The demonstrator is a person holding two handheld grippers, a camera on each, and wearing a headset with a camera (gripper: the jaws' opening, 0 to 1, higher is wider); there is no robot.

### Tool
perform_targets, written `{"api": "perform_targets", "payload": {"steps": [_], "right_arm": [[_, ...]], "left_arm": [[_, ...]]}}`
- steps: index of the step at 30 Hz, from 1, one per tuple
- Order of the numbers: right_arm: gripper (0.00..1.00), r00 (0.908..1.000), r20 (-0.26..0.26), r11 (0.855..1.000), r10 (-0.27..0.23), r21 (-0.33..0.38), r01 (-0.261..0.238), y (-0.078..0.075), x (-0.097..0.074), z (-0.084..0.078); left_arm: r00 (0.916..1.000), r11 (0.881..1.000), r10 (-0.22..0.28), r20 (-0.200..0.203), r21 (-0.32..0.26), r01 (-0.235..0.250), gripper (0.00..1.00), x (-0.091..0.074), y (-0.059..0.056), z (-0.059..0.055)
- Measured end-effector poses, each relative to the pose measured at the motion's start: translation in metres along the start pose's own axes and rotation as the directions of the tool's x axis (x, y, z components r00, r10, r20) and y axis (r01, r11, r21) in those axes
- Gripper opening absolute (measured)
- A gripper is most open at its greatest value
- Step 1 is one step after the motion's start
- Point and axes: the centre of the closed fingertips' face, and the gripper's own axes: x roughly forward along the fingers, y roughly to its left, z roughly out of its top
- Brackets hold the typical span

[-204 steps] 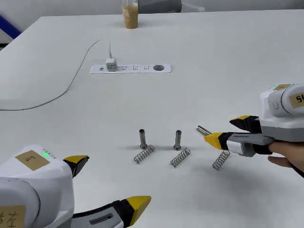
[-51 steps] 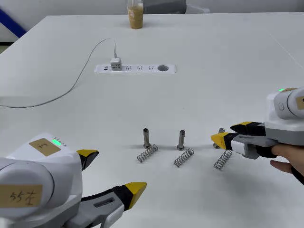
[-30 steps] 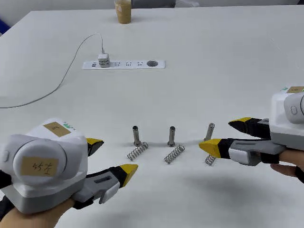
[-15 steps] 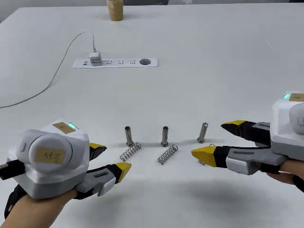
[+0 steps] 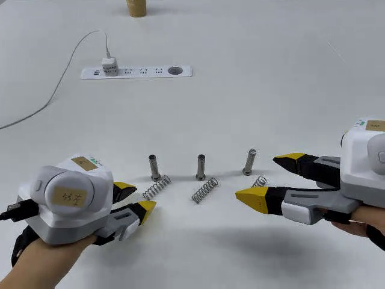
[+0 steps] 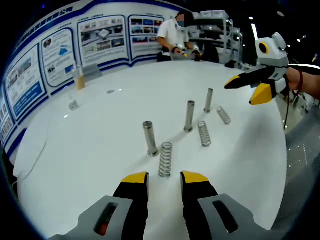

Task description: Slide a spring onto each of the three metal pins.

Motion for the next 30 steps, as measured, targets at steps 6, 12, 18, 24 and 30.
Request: {"api": "perform_targets", "payload": {"steps": [6,12,18,24,30], "right_arm": [[0.64,1.0000,-0.008,1.000,-0.005,0.011,0.005,-0.001,0.000,-0.005],[0.64,1.0000,-0.007,1.000,-0.006,0.017,0.006,0.000,0.000,-0.005],[0.64,0.9999,-0.010,1.000,-0.006,0.020,0.006,0.001,0.000,-0.006],[0.64,1.0000,-0.008,1.000,-0.006,0.022,0.006,0.003,0.000,-0.005],[0.63,1.0000,-0.001,1.000,-0.004,0.031,0.004,0.007,0.000,-0.002]], "left_arm": [[1.0000,1.000,-0.002,0.003,0.018,0.002,0.22,0.006,0.001,0.000],[1.0000,0.999,-0.010,0.001,0.032,0.010,0.19,0.011,0.000,0.001],[1.0000,0.999,-0.007,0.005,0.033,0.007,0.12,0.014,-0.001,0.003],[1.0000,1.000,-0.004,0.000,0.031,0.004,0.11,0.014,-0.001,0.002],[0.9999,0.999,-0.012,0.008,0.045,0.011,0.11,0.008,-0.006,0.001]]}}
